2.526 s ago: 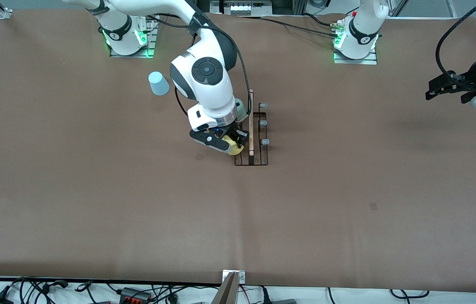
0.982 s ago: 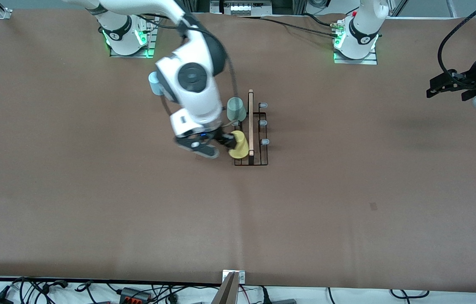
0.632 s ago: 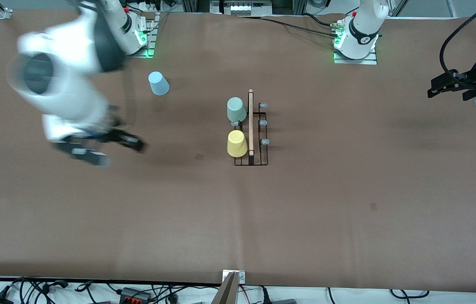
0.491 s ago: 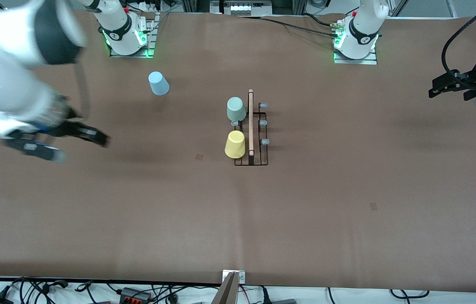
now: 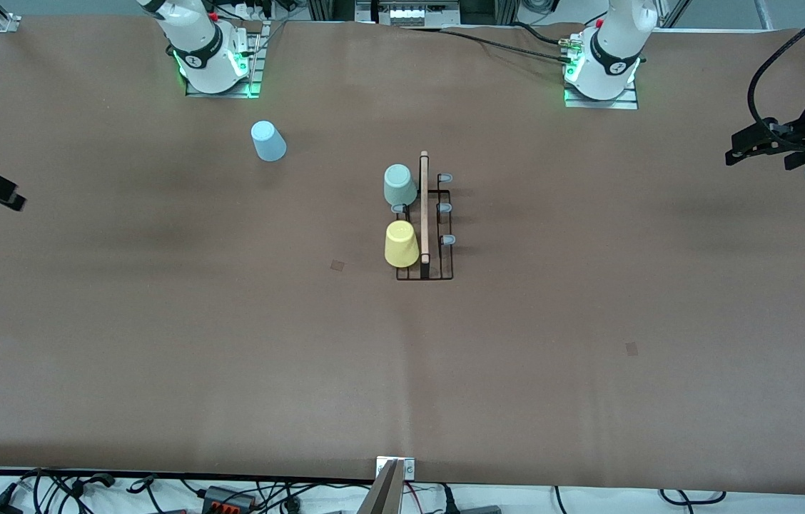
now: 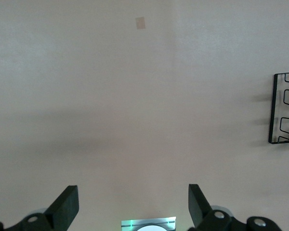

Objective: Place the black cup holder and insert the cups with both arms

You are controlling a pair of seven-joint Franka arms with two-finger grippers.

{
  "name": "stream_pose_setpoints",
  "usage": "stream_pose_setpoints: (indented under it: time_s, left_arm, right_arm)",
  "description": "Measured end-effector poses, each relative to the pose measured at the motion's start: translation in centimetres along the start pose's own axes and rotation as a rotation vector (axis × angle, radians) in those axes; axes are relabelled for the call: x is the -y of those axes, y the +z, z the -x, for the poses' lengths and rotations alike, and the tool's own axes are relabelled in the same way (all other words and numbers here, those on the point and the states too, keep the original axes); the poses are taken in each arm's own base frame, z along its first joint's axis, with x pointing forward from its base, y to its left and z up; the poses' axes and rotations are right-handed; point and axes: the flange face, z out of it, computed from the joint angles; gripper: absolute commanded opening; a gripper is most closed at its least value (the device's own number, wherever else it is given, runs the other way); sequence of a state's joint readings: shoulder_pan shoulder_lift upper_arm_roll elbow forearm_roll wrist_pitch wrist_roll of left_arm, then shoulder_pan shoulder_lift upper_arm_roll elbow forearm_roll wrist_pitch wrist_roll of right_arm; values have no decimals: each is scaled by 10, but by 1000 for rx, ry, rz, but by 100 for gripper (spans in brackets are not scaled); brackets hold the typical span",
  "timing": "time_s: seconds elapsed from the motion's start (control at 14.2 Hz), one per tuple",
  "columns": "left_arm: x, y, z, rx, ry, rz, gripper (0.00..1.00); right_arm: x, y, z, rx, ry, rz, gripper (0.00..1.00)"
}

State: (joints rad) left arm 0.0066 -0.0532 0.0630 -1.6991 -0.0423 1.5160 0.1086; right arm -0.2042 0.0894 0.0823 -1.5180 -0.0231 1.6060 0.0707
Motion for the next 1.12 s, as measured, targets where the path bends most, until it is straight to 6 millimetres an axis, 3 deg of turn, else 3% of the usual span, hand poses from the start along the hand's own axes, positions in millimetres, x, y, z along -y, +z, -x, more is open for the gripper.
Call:
stream_pose_setpoints:
  time_s: [0.14, 0.28, 0.63, 1.12]
  left_arm:
    - [0, 0, 0, 0, 0, 0, 100]
    - [0, 0, 0, 1, 0, 0, 100]
    - [0, 0, 0, 2, 0, 0, 100]
    - [0, 0, 0, 2, 0, 0, 100]
  right_arm:
    - [-9, 9, 11, 108, 19, -18, 100]
    - [-5, 12, 18, 163, 12, -28, 100]
    - [33, 11, 10, 92, -49, -7, 100]
    - [47, 2, 11, 40, -84, 33, 100]
